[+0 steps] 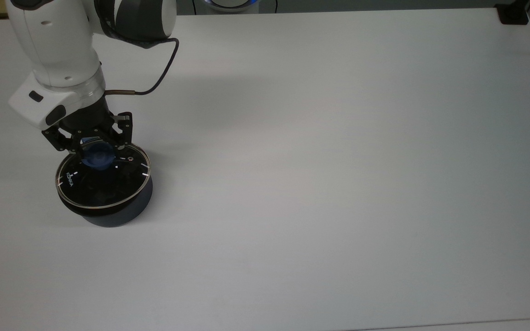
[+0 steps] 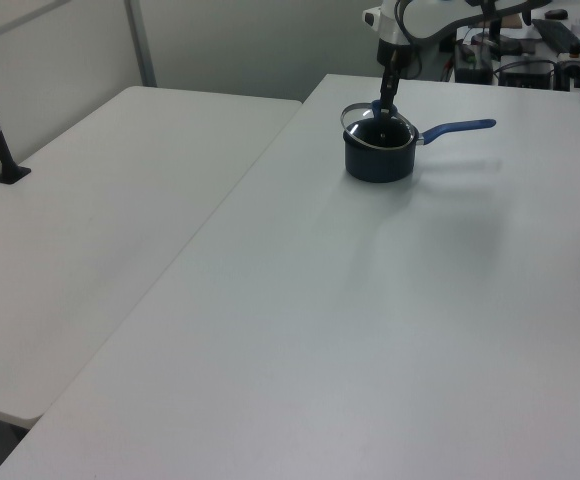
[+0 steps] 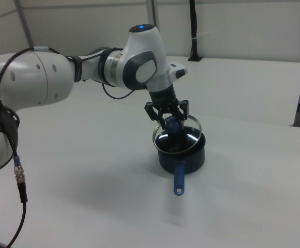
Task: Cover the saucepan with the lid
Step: 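Lower the lid onto the saucepan rim and open the gripper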
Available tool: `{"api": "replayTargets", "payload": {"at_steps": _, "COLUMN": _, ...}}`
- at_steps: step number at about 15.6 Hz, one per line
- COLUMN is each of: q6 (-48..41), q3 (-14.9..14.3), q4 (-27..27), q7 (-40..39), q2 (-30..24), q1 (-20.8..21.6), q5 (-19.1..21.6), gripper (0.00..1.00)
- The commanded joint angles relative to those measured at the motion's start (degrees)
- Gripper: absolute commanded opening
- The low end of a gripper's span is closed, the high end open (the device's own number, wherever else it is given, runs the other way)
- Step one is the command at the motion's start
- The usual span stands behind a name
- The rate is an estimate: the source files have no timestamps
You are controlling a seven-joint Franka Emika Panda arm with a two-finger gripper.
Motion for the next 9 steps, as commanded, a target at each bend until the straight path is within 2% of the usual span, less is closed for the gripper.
{"api": "replayTargets", "payload": {"at_steps": 1, "q6": 0.6, "q3": -0.3, "q4": 0.7, "q7": -0.6, "q2": 1.0, "q1": 0.4, "q5": 0.1, "gripper": 0.88}}
{"api": "replayTargets", "payload": {"at_steps": 6, "q6": 0.4, "q3": -0.2, "q4": 0.8, "q7": -0.3, "q2": 0.9, "q1": 0.4, "q5": 0.3, "gripper": 0.93}}
{"api": "replayTargets", "payload": {"at_steps": 7, "q6": 0.0, "q3": -0.1, "q4": 0.7, "q7": 0.3, "q2": 0.3, "q1": 0.4, "q5": 0.3, "gripper": 0.98}}
{"api": "replayTargets", "payload": {"at_steps": 9, "q6": -0.5, "q3": 0.2, "q4": 0.1, "q7": 3.5, "q2": -2.2, "q1": 0.8, "q5": 0.3, "gripper": 1.00}}
